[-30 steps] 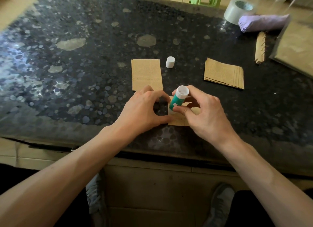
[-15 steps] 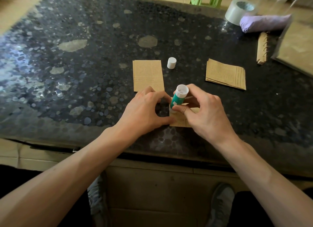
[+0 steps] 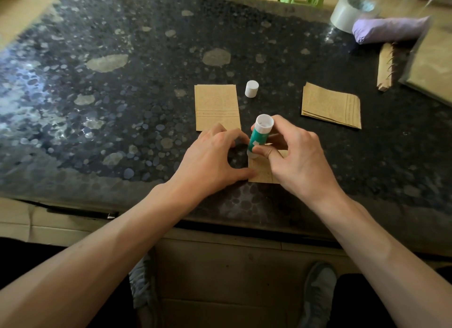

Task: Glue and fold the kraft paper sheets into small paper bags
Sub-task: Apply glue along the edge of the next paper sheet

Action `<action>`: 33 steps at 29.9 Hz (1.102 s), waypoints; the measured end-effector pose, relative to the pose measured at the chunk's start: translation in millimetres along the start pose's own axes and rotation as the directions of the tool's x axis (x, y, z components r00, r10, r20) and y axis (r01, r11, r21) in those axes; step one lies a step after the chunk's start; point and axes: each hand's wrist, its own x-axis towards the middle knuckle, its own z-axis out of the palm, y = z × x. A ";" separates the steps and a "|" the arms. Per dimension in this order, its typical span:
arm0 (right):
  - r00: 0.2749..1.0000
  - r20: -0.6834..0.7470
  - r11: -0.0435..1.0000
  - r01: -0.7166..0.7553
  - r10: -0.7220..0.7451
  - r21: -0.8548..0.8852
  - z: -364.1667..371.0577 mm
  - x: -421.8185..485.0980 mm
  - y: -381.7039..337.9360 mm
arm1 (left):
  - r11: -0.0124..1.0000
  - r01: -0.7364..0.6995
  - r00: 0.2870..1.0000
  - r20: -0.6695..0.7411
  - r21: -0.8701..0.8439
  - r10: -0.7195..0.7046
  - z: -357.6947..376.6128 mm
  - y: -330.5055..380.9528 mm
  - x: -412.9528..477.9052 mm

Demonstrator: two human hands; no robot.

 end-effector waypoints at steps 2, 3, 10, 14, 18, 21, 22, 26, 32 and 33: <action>1.000 -0.013 1.000 -0.001 0.001 -0.006 0.7 0.6 -0.4 | 1.000 0.001 1.000 0.001 -0.001 -0.001 0.0 -0.1 0.2; 1.000 -0.020 1.000 0.002 -0.002 -0.011 1.4 0.8 -0.3 | 1.000 0.002 1.000 0.002 0.000 -0.002 0.2 -0.2 0.1; 0.998 -0.058 0.999 -0.008 0.006 -0.037 5.4 2.7 2.2 | 1.000 -0.001 1.000 0.001 -0.001 0.001 0.1 0.0 -0.3; 0.998 -0.059 1.000 -0.003 0.001 -0.025 5.8 2.6 1.8 | 1.000 0.002 1.000 -0.004 -0.001 -0.002 0.0 0.3 -0.6; 0.999 -0.052 1.000 -0.009 0.008 -0.021 7.1 2.5 2.2 | 1.000 -0.002 1.000 -0.014 -0.004 0.002 0.8 0.2 -1.5; 0.999 -0.053 1.000 -0.011 0.010 -0.017 7.3 3.2 3.1 | 1.000 0.000 1.000 -0.015 0.000 0.000 1.1 0.3 -1.4; 0.999 -0.054 1.000 -0.009 0.008 -0.017 7.2 3.6 3.2 | 1.000 0.001 1.000 -0.016 0.001 -0.001 1.1 0.4 -1.5; 0.998 -0.062 1.000 0.004 -0.005 -0.009 6.7 5.7 3.3 | 1.000 0.007 1.000 -0.010 0.006 -0.007 1.1 0.8 -1.5; 0.997 -0.077 1.000 -0.001 0.000 -0.012 7.8 8.8 3.6 | 1.000 0.010 1.000 -0.003 0.002 -0.010 0.8 0.7 -1.3; 0.997 -0.078 1.000 -0.002 0.002 -0.011 8.0 9.3 3.9 | 1.000 0.012 1.000 0.000 0.003 -0.012 0.7 0.6 -1.1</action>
